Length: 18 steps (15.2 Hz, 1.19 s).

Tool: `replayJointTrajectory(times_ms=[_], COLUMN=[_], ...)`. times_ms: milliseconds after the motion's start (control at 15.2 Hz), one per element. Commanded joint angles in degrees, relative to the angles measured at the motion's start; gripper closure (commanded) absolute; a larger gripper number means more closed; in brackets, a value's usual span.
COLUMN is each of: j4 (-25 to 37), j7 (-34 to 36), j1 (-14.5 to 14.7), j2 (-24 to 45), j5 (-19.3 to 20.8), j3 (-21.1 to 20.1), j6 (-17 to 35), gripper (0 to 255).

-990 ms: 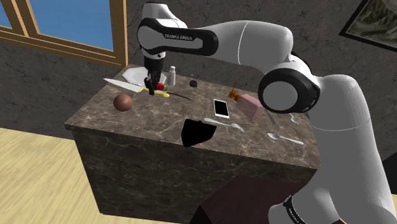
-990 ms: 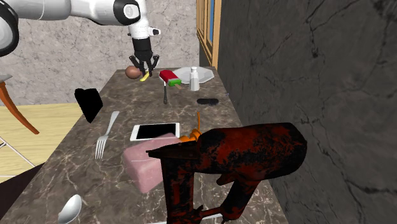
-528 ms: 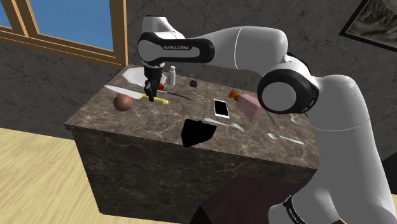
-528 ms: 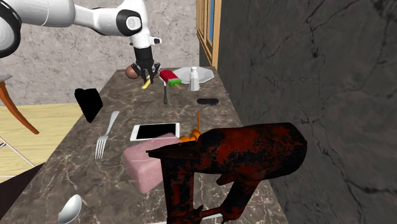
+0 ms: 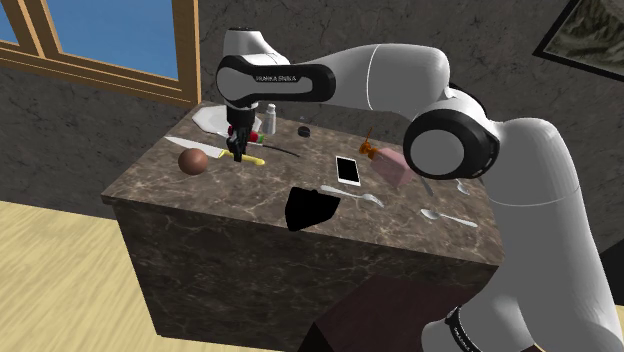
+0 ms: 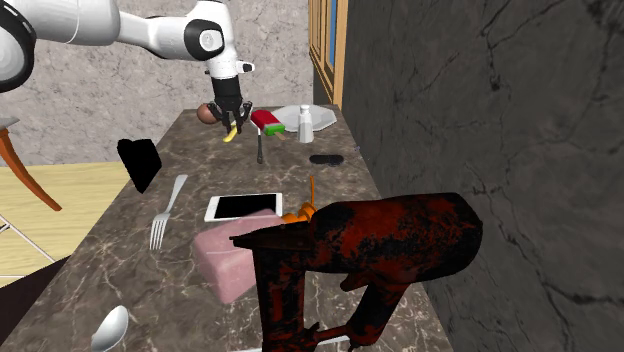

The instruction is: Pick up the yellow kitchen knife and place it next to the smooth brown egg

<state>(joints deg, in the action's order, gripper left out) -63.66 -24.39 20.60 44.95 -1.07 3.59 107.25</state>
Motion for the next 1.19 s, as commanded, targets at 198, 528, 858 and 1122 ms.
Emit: replayJointTrajectory(times_ms=[198, 528, 858, 1122], j4=[0.01, 4.91, 6.53, 6.54], j7=[0.00, 0.04, 0.05, 0.05], j1=[0.00, -0.03, -0.05, -0.05], j2=[0.00, -0.52, -0.45, -0.45], j5=[0.00, 0.04, 0.04, 0.04], j3=[0.00, 0.02, 0.02, 0.02], j6=[0.00, -5.41, -6.98, -6.98], gripper=[0, 0, 0, 0])
